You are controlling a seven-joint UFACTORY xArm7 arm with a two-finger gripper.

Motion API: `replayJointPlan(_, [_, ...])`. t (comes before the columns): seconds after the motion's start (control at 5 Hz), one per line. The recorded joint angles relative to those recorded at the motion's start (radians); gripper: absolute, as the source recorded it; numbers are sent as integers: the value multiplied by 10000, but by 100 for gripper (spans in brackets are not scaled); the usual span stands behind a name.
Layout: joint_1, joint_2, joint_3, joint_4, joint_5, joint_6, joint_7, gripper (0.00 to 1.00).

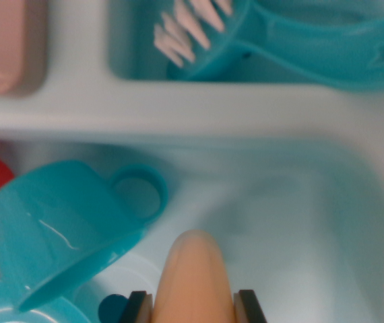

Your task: Pick detergent from the sink

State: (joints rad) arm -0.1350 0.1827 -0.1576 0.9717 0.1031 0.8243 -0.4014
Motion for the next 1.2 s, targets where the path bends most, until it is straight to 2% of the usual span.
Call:
replayJointPlan(0.2, [2, -85, -3, 164, -26, 248, 26, 100])
replayJointPlan(0.4, [2, -85, -3, 164, -26, 248, 26, 100])
replayJointPlan(0.6, [5, -188, -6, 363, -56, 547, 58, 100])
replayJointPlan(0.8, [5, -188, -6, 363, -56, 547, 58, 100])
replayJointPlan(1.0, [8, -317, -10, 611, -95, 920, 98, 100])
replayJointPlan(1.2, [8, -317, -10, 611, -95, 920, 98, 100])
